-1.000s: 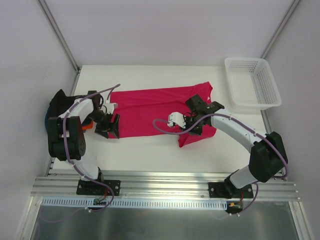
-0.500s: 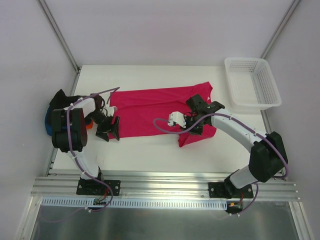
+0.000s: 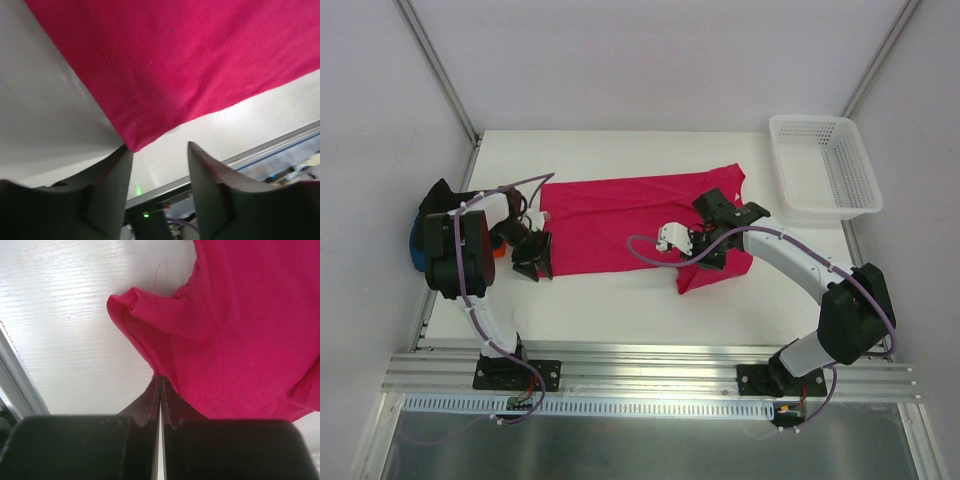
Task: Fold and stack the t-shirts
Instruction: Grap the side of the flattened tshirt closest away from the robot with both arms
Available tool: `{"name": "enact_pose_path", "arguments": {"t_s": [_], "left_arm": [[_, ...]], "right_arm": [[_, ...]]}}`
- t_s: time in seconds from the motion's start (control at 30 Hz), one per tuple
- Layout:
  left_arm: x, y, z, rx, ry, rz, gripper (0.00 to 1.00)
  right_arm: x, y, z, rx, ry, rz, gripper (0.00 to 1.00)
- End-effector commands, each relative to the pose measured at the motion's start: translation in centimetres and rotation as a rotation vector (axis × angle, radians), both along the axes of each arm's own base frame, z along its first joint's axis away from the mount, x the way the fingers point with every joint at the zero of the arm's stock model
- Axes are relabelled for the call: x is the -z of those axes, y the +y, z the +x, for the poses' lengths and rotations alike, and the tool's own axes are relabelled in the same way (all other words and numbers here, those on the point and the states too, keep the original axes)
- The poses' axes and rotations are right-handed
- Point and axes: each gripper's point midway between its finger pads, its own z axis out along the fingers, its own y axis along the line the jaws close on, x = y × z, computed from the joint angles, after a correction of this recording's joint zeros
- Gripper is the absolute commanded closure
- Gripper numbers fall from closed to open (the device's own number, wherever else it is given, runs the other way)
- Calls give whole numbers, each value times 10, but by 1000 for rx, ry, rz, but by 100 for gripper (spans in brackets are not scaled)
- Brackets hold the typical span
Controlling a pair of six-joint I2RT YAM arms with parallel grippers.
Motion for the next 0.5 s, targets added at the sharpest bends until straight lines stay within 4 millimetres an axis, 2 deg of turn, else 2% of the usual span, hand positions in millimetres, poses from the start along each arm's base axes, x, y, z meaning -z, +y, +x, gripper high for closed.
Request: {"name": "enact_pose_path", "arguments": {"t_s": [0.0, 0.07, 0.1, 0.13, 0.17, 0.3, 0.47], "left_arm": [[7, 2, 14, -24, -11, -11, 59], [7, 2, 16, -29, -13, -14, 70], [6, 1, 17, -25, -19, -15, 84], [4, 2, 17, -24, -25, -10, 94], [3, 3, 17, -21, -30, -4, 100], [-8, 7, 20, 3, -80, 9, 100], [-41, 20, 33, 50, -196, 62, 100]], "right_arm": [[-8, 4, 8, 11, -18, 22, 99], [-8, 5, 8, 9, -21, 22, 99], [-8, 3, 9, 16, -22, 20, 100], [-8, 3, 8, 23, -18, 21, 99], [-8, 1, 11, 41, -23, 26, 99], [-15, -5, 24, 150, -19, 60, 99], [-31, -23, 51, 285, -39, 102, 99]]}}
